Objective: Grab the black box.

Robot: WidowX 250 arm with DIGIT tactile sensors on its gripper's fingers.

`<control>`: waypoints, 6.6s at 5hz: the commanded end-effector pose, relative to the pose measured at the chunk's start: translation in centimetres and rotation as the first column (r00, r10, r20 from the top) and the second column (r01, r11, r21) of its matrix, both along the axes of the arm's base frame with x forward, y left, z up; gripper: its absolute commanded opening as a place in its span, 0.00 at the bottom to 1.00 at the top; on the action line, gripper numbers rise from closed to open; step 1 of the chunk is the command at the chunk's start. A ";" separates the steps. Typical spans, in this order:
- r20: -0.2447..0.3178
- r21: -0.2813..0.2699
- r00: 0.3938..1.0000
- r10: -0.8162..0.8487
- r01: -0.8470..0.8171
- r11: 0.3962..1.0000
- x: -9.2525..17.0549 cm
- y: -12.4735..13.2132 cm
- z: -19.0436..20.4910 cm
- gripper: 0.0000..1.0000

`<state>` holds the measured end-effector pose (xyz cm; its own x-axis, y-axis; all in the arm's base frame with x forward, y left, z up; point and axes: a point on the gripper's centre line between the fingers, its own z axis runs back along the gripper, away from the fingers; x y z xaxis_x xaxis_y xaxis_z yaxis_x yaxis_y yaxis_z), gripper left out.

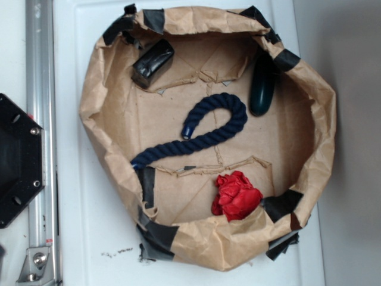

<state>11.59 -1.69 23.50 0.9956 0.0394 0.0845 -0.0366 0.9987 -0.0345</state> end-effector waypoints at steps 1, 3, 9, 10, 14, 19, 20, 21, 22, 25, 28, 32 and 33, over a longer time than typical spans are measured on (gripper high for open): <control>0.000 0.000 1.000 0.000 0.000 1.000 0.0 0.0 0.0 1.00; 0.000 0.000 1.000 0.000 0.000 1.000 0.0 0.0 0.0 1.00; 0.072 0.091 0.722 0.688 -0.691 0.717 8.7 10.2 -8.0 1.00; 0.100 0.141 0.754 0.649 -0.656 0.741 7.8 6.7 -8.2 1.00; -0.044 0.181 0.782 0.622 -0.606 0.774 11.2 9.1 -14.1 1.00; -0.068 0.176 0.823 0.563 -0.546 0.819 8.6 14.6 -15.7 1.00; -0.116 0.127 0.842 0.527 -0.514 0.849 9.5 14.3 -17.2 1.00; -0.133 0.039 0.883 0.451 -0.450 0.892 10.3 12.3 -18.9 1.00; -0.133 0.027 0.895 0.426 -0.426 0.904 10.5 10.6 -19.2 1.00; -0.124 0.035 0.880 0.458 -0.457 0.889 10.0 8.8 -20.0 0.00; -0.054 0.040 0.890 0.453 -0.451 0.892 9.9 9.0 -16.9 0.00; -0.001 -0.044 0.639 0.769 -0.769 0.638 10.2 9.9 -15.2 1.00; -0.002 -0.030 0.601 0.799 -0.799 0.600 10.0 10.2 -15.3 1.00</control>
<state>21.77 7.57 7.10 0.5759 0.8162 0.0465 -0.8154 0.5775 -0.0405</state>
